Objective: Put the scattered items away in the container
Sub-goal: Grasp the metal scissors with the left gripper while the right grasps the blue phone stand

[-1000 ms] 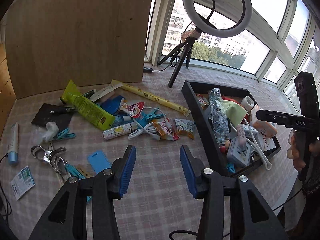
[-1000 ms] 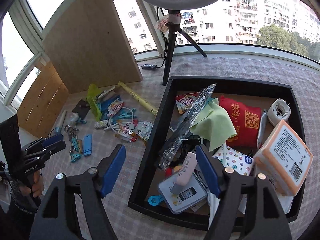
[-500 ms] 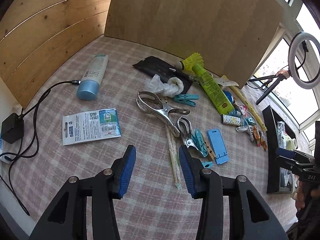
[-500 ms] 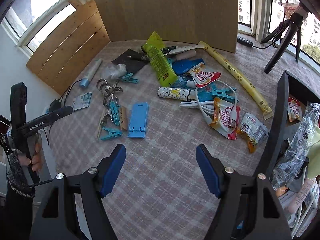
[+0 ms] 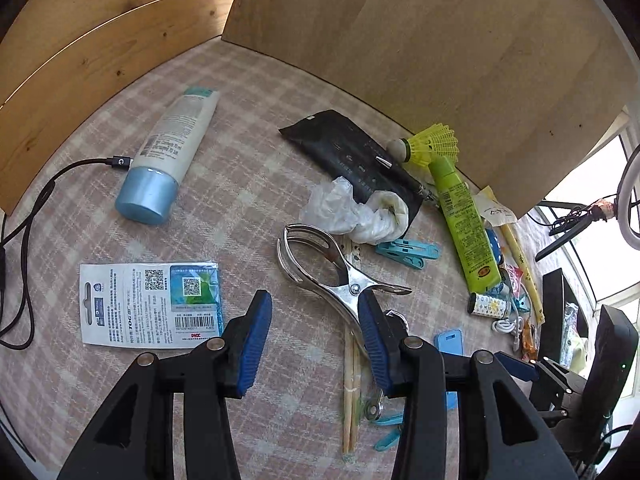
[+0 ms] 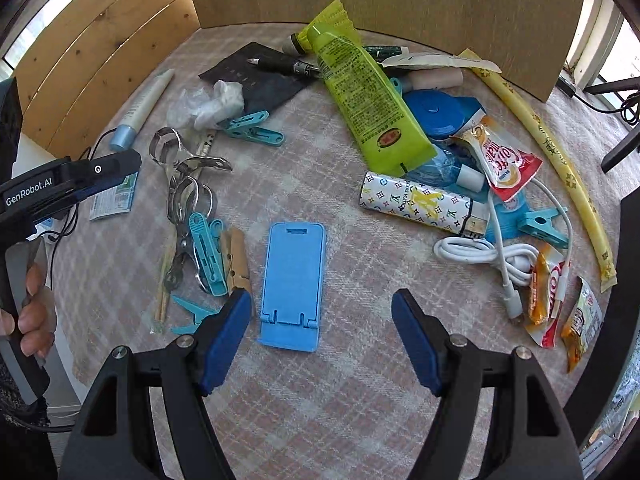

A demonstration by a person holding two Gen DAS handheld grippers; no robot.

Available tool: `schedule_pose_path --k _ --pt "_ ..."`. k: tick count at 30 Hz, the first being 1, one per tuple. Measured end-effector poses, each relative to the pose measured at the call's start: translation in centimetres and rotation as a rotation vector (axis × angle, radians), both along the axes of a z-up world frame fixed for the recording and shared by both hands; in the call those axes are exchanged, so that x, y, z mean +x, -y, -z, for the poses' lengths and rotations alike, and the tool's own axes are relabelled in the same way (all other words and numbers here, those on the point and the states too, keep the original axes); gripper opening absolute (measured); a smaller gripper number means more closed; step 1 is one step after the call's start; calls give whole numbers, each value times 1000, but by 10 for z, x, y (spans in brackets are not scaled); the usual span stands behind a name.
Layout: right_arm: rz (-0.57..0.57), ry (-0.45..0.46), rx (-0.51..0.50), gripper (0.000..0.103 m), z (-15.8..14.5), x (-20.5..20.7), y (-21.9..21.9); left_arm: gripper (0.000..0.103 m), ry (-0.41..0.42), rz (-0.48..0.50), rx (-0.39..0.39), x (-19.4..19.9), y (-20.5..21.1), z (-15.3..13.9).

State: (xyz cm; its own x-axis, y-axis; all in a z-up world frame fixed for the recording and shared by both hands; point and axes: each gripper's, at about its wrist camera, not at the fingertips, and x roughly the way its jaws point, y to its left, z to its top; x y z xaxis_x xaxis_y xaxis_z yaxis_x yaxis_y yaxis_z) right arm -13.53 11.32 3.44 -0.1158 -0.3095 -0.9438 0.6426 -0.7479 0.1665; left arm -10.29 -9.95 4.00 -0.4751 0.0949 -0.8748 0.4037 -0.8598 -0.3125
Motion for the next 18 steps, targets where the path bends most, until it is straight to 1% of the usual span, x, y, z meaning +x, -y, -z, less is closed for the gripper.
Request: schedule_pose_path --k 2,5,8,10,12,13,14,16,18 --pt "-8 -8 18 72 4 0 4 42 28 -7 -31 -9 2 6" --pt "-21 -7 30 72 9 3 8 42 51 -24 -32 -16 8 14" --pt "-71 -69 79 72 12 11 17 41 68 -33 -61 -20 11 19" --pt "-112 -116 117 72 14 18 23 40 79 -30 -53 -23 13 24" --pt "-154 -137 125 72 14 21 24 30 85 -22 -64 -24 13 25" --pt "-172 -131 125 71 14 21 22 19 89 -11 -77 -25 11 25" --pt "-192 -124 126 71 14 20 19 16 87 9 -92 -25 8 24" --pt "-224 -118 138 71 14 16 13 15 93 67 -123 -27 0 22" --pt "-224 -97 151 71 14 9 8 15 99 115 -125 -28 -5 22"
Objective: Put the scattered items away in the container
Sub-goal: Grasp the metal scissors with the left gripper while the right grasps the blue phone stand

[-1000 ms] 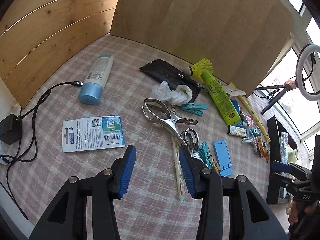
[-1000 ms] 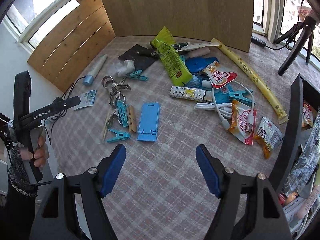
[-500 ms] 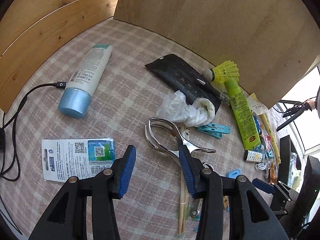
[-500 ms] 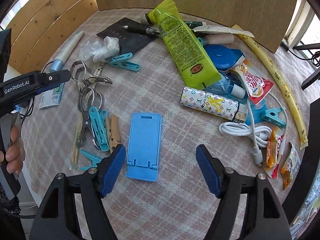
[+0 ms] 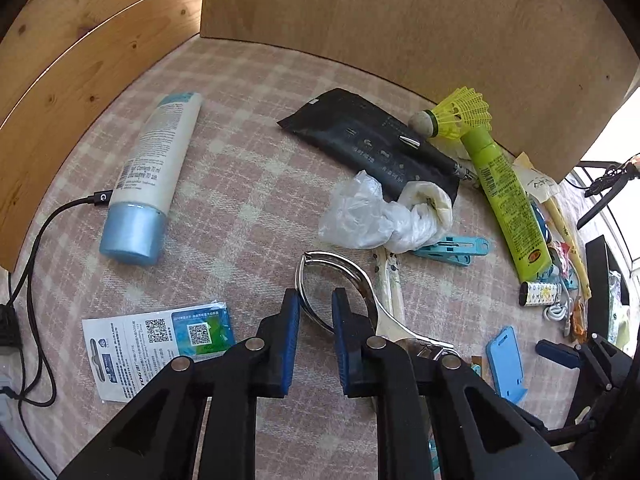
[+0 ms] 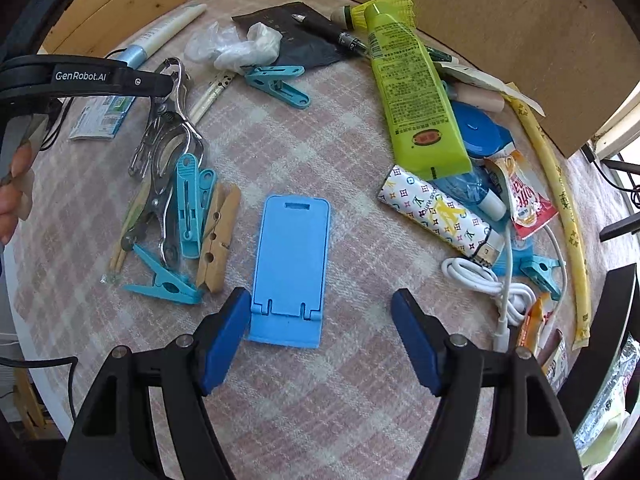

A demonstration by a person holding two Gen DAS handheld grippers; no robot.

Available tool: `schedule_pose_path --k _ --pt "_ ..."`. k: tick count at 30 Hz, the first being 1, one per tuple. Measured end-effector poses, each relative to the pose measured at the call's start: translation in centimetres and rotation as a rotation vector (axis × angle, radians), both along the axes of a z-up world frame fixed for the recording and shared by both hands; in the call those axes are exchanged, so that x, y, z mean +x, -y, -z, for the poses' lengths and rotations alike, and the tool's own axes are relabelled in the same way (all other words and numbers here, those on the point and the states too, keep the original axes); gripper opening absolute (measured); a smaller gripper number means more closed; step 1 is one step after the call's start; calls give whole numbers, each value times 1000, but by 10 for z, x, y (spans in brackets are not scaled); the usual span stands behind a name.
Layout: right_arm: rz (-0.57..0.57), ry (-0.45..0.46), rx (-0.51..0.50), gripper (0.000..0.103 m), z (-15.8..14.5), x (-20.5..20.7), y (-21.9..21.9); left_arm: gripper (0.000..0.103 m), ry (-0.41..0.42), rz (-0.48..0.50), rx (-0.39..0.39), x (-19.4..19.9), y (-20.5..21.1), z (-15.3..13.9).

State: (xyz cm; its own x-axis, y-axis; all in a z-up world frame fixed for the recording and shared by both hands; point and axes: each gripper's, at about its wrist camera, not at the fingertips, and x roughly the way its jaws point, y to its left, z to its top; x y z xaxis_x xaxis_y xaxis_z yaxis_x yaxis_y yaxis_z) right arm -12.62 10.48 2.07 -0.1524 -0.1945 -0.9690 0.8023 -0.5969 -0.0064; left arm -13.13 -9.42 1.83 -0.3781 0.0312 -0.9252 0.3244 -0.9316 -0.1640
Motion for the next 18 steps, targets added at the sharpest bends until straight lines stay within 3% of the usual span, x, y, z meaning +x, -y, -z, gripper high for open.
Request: schedule_pose_path --k 6,8,9,14,18 --pt "8 9 13 69 -1 -7 8 12 -16 25 -10 0 -6 -1" --pt "-7 6 4 53 -4 -8 8 10 -31 26 3 2 -5 -4" --pt "-9 7 -2 35 -7 -10 7 8 -38 26 9 4 -5 -7" --pt "18 68 -36 36 -12 -22 -2 4 -73 34 20 11 -5 -19" --pt "-22 37 -3 60 -12 -18 6 4 -77 34 15 15 -6 -22"
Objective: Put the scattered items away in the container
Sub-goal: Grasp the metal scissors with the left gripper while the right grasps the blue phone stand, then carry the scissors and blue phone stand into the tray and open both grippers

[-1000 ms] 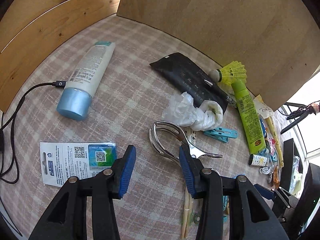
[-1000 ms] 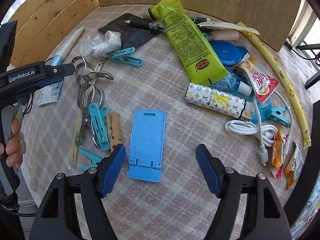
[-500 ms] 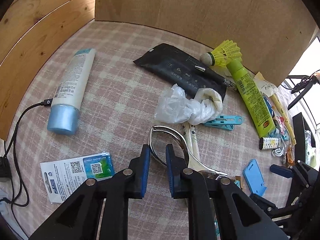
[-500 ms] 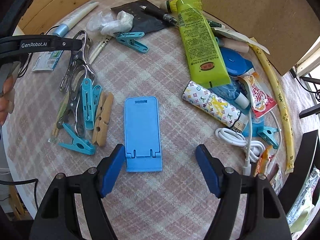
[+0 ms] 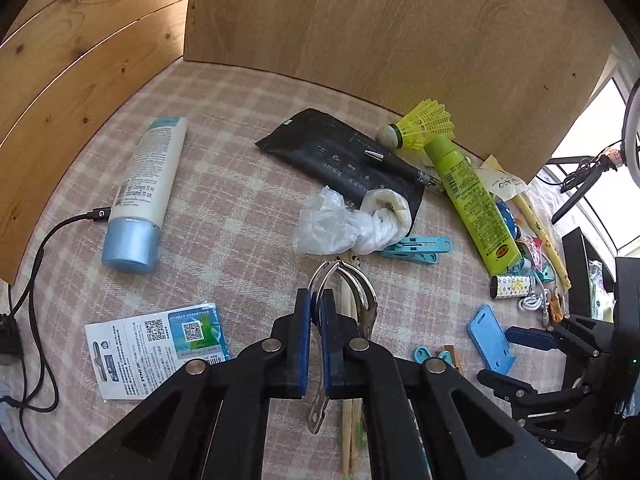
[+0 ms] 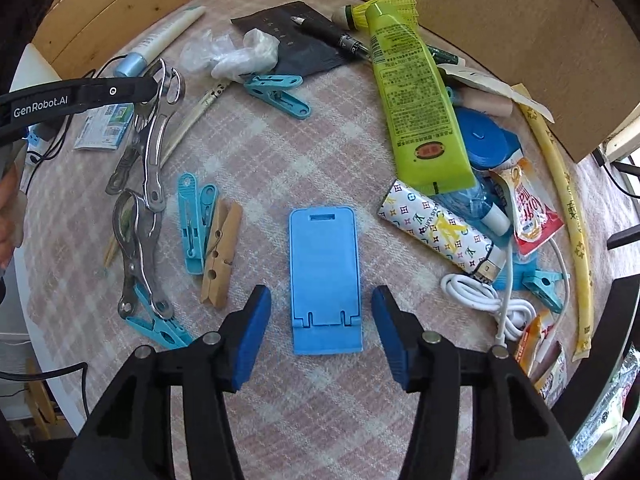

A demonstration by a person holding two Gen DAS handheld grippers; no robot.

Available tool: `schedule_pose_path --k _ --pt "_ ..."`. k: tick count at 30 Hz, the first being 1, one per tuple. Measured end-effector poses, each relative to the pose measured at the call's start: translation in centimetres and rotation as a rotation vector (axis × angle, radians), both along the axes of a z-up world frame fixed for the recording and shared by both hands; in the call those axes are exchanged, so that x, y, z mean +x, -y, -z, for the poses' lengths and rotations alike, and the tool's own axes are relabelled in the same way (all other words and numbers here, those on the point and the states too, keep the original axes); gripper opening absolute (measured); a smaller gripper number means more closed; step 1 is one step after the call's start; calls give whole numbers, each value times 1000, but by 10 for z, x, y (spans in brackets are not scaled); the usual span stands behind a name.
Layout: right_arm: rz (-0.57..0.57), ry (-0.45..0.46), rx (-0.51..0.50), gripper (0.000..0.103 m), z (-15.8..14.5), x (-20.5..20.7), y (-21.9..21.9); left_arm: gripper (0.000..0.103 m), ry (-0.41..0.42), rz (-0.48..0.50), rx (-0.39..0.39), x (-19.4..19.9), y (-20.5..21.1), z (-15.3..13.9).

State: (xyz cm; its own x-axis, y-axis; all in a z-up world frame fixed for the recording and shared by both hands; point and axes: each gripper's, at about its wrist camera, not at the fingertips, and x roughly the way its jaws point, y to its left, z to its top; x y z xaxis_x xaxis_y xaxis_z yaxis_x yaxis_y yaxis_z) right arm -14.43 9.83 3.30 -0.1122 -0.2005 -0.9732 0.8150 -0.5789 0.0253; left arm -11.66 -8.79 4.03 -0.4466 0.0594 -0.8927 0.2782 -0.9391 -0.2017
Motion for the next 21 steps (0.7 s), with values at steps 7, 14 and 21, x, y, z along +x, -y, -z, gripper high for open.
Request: schedule_pose_path --k 7,14,21 --pt "-25 37 15 35 -11 -12 0 4 -21 -6 18 8 2 -6" --pt "25 65 -72 35 -34 -20 -23 4 -68 -12 44 21 5 -23" --pt "115 42 -237 35 -86 -13 -85 4 -159 50 37 32 -15 -68"
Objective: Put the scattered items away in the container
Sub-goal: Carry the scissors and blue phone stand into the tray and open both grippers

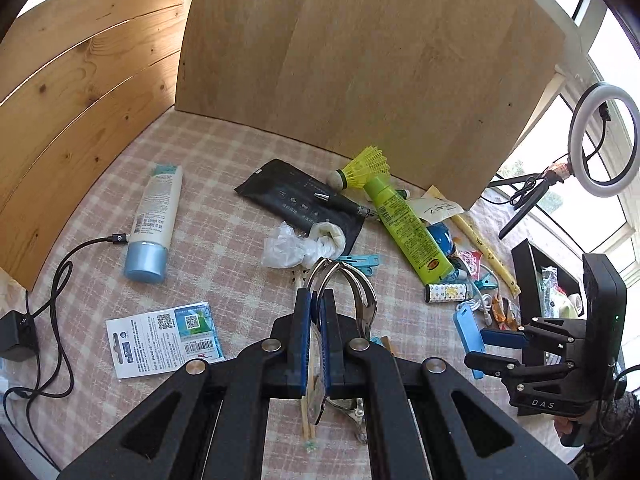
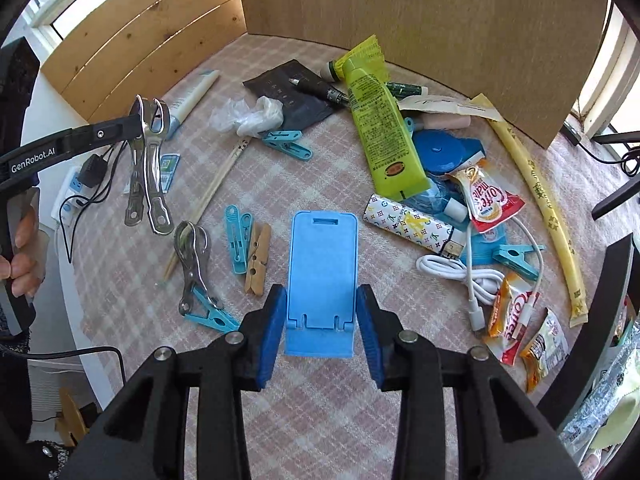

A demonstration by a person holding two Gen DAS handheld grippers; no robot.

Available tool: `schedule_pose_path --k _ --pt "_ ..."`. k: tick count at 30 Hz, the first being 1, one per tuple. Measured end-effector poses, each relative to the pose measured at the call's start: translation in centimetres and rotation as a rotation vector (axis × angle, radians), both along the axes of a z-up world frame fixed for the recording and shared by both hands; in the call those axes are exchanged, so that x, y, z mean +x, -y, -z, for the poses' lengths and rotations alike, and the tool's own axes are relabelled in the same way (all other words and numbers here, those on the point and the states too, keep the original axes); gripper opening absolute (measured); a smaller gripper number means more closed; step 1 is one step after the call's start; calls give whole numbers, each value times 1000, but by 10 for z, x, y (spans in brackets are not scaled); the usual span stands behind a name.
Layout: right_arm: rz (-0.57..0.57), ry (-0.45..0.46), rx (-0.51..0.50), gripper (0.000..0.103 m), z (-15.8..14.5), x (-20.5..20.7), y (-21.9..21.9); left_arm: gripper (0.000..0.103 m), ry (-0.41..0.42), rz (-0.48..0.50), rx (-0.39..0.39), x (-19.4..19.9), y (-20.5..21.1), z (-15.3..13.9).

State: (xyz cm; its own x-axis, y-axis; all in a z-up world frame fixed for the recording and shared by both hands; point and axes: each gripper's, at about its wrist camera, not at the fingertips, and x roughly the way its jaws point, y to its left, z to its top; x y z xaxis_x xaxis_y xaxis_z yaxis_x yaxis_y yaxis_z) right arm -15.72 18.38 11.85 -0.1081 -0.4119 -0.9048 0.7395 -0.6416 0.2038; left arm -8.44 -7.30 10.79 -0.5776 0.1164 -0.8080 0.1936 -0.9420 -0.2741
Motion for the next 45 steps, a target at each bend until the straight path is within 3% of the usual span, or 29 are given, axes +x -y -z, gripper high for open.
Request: schedule_pose_path --k 4,9,17,24,26,27,28,38,45 --pt "95 -25 -79 35 -11 24 -38 4 -52 79 9 -3 -32 -29" --pt "258 -82 -117 35 -12 7 -100 4 -93 226 47 -18 -100 -51" --pt "530 -168 -70 35 -33 -24 -239 4 -107 494 90 -46 -240 -60" --pt "674 -194 -34 36 -38 -47 -316 4 -111 668 87 -58 -352 -60" --pt "714 -189 -14 44 -37 -53 -328 14 -109 702 35 -61 -381 -58" --pt "747 -197 -15 57 -39 -54 -334 38 -84 712 9 -64 -393 -55" --pt "767 -207 -30 62 -41 -53 -339 51 -79 717 3 -64 -399 -54" --pt "742 -203 -95 62 -42 -40 -332 49 -79 671 18 -57 -378 -50" --pt "601 -204 -152 62 -36 -26 -287 49 -67 561 8 -50 -321 -46"
